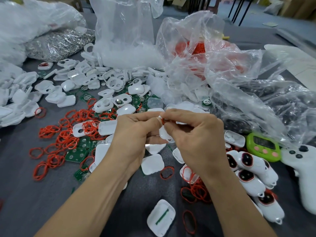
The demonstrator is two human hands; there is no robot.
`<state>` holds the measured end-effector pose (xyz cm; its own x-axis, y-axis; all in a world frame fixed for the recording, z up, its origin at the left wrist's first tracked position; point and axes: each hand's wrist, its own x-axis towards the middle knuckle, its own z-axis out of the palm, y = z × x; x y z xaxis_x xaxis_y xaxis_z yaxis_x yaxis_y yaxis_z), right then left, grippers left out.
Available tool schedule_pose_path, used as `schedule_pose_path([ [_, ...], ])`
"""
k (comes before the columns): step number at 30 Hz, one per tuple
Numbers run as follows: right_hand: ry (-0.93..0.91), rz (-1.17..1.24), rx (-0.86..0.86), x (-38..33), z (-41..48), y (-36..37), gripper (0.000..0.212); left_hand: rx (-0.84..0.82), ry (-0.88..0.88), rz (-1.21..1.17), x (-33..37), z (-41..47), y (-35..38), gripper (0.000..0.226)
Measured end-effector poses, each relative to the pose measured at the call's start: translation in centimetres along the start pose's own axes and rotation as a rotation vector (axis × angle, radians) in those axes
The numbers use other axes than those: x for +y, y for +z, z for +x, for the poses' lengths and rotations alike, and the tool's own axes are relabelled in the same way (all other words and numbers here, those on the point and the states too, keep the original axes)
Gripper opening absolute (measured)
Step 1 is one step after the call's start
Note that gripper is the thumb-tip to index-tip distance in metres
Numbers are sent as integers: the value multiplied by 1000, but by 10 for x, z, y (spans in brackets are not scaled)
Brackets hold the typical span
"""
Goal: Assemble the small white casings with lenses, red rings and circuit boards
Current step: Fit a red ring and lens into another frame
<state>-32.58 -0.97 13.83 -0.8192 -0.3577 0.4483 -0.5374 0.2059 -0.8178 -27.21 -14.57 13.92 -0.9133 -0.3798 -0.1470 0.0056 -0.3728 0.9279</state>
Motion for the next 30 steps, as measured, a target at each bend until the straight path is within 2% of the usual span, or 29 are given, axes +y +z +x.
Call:
schedule_pose_path([
  [5, -20, -80, 10, -2, -1, -1, 23, 3, 18, 58, -4, 0, 3, 32],
  [11, 10, -96, -12, -9, 0, -2, 48, 8, 10, 90, -8, 0, 2, 30],
  [17, 83, -58, -29, 0, 0, -3, 24, 40, 48, 162, -7, 3, 1, 30],
  [19, 191, 62, -61, 3, 3, -5, 26, 77, 82, 160, -6, 2, 2, 30],
  [21, 397, 293, -112, 6, 9, -8, 26, 78, 81, 114, -4, 2, 3, 32],
  [24, 600, 506, -147, 7, 14, -13, 15, 42, 70, 85, -1, 2, 4, 32],
  [30, 624, 537, -131, 6, 15, -18, 12, -41, 117, 204, 3, -1, 0, 24],
])
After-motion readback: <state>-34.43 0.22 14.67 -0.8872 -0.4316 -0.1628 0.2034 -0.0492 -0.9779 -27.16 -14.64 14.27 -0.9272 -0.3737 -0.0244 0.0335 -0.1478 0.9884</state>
